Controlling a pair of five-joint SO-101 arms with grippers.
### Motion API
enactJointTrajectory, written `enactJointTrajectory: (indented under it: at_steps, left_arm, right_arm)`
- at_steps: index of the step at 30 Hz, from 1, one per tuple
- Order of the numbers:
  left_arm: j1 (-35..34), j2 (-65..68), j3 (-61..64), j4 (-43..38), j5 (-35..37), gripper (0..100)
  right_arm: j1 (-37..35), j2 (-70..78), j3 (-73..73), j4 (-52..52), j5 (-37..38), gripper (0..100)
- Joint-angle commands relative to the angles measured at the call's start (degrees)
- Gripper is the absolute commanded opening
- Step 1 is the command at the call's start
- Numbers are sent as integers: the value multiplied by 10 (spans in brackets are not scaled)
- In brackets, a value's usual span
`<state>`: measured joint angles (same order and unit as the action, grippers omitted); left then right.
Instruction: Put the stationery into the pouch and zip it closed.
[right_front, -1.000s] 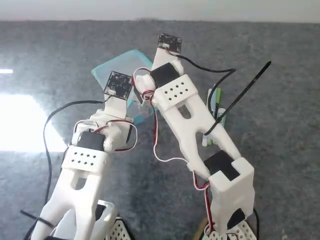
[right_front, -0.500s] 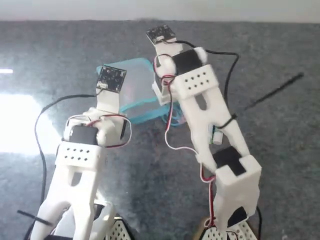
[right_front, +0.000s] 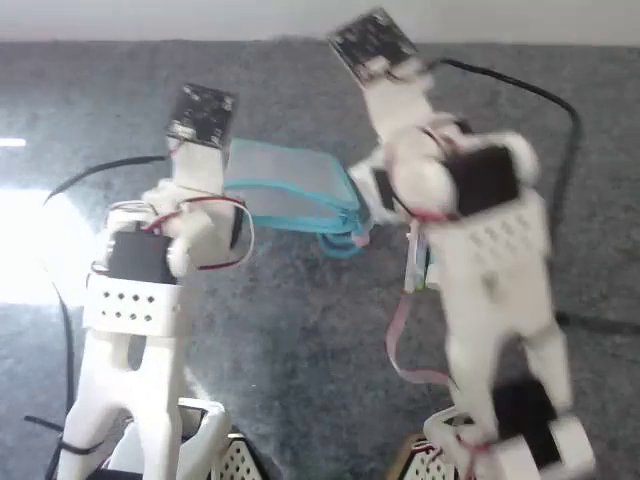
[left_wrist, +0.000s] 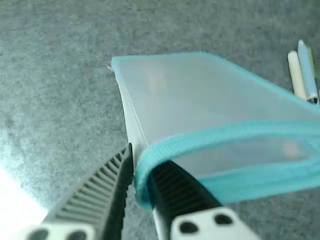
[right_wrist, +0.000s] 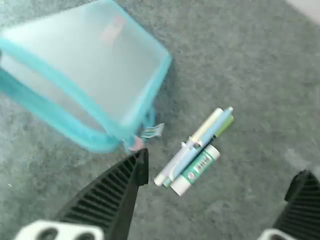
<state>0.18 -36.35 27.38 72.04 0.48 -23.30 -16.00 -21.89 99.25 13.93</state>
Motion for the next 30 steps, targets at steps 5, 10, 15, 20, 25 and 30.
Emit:
enactJointTrajectory:
  at_steps: [5, 10, 15, 20, 25, 30]
  left_arm:
    - [-6, -11, -22, -10, 40, 10]
    - [-11, -10, 49, -68, 47, 10]
    - [-11, -10, 111, -102, 43, 10]
    - [-11, -10, 138, -128, 42, 10]
    - [-11, -10, 136, -130, 42, 10]
    - [-11, -10, 138, -130, 42, 10]
  right_arm:
    - [85, -213, 500, -219, 26, 423]
    - [102, -133, 575, -317, -10, 424]
    - [125, 10, 506, -354, -47, 423]
    - [177, 182, 353, -315, -78, 422]
    - [199, 289, 272, -280, -91, 422]
    - [174, 359, 222, -271, -98, 400]
